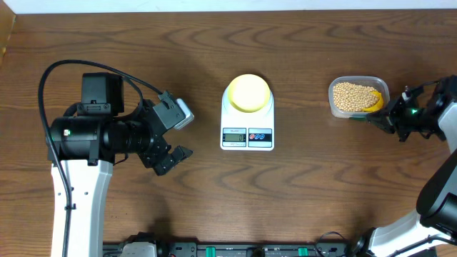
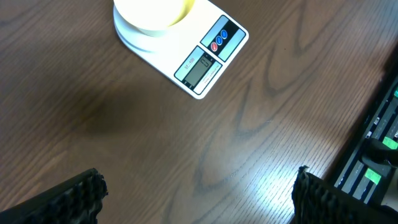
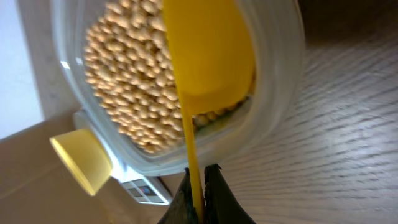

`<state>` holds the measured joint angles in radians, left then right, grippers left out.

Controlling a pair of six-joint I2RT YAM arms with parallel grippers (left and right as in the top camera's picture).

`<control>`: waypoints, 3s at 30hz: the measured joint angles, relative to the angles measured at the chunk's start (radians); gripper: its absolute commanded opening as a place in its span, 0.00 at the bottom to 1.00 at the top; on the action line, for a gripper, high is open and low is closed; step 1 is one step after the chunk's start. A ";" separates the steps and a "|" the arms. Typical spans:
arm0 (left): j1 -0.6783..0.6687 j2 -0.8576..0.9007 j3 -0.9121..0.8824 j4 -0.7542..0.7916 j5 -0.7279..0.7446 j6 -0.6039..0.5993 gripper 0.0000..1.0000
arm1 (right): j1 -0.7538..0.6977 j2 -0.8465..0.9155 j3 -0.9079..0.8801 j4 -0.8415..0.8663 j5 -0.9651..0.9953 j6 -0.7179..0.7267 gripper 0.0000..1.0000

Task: Scoop item into bowl and weigh 50g on scale
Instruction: 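Drag the scoop through the chickpeas with right gripper to fill it, then lift the filled scoop and carry it left over the yellow bowl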

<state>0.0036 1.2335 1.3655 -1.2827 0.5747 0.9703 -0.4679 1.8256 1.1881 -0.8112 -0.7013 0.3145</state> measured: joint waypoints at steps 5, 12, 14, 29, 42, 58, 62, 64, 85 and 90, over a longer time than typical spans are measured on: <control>0.000 0.000 0.000 0.000 0.000 0.000 0.98 | -0.048 0.000 -0.001 0.007 -0.077 0.000 0.01; 0.000 0.000 0.000 0.000 0.000 0.000 0.98 | -0.090 0.000 -0.001 0.007 -0.151 -0.021 0.01; 0.000 0.000 0.000 0.000 0.000 0.000 0.98 | -0.093 0.000 -0.001 0.007 -0.161 -0.031 0.01; 0.000 0.000 0.000 0.000 0.000 0.000 0.98 | -0.114 0.000 -0.001 0.009 -0.227 -0.090 0.01; 0.000 0.000 0.000 0.000 0.000 0.000 0.98 | -0.143 0.000 -0.001 0.009 -0.325 -0.161 0.01; 0.000 0.000 0.000 0.000 0.000 0.000 0.98 | -0.143 0.000 -0.001 0.009 -0.433 -0.243 0.01; 0.000 0.000 0.000 0.000 0.000 0.000 0.98 | -0.143 0.000 -0.001 0.009 -0.460 -0.249 0.01; 0.000 0.000 0.000 0.000 0.000 0.000 0.98 | -0.143 0.000 -0.001 0.009 -0.487 -0.253 0.01; 0.000 0.000 0.000 0.000 0.000 0.000 0.98 | -0.053 0.000 -0.001 0.019 -0.571 -0.255 0.01; 0.000 0.000 0.000 0.000 0.000 0.000 0.98 | 0.008 0.000 -0.002 0.079 -0.575 -0.220 0.01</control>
<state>0.0036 1.2335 1.3655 -1.2827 0.5751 0.9703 -0.4595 1.8259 1.1862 -0.7322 -1.2766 0.0940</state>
